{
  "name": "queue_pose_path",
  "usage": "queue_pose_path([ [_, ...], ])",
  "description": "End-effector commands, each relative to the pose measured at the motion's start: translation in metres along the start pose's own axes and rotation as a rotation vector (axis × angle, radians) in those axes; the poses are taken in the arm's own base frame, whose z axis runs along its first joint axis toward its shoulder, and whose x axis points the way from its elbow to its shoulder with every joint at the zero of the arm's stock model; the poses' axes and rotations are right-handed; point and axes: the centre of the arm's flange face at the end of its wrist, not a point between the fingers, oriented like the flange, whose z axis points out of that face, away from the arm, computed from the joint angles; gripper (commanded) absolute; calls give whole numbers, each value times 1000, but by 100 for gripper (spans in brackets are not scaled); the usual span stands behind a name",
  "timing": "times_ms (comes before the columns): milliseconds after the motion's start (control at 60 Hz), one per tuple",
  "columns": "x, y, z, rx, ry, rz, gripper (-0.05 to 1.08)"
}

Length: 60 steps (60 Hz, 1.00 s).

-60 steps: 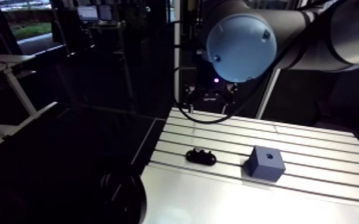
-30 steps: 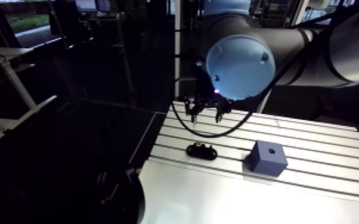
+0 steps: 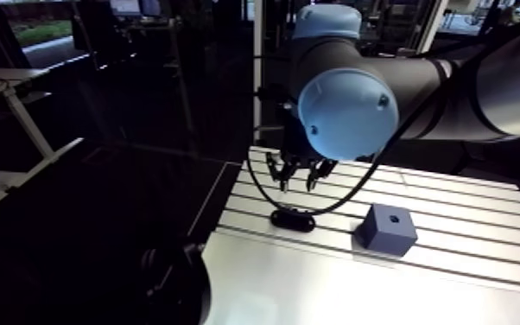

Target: Pick up the M10 bolt and insert it into the hex recess until seated.

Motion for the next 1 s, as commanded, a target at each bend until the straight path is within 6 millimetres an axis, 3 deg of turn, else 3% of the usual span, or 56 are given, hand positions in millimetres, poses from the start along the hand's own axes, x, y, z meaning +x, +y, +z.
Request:
queue_pose_path([
  [17,-3,-7,2,2,-6,-14,44],
  [267,-5,-15,11,6,-24,-32,44],
  [1000,1,-13,28,3,-24,-73,46],
])
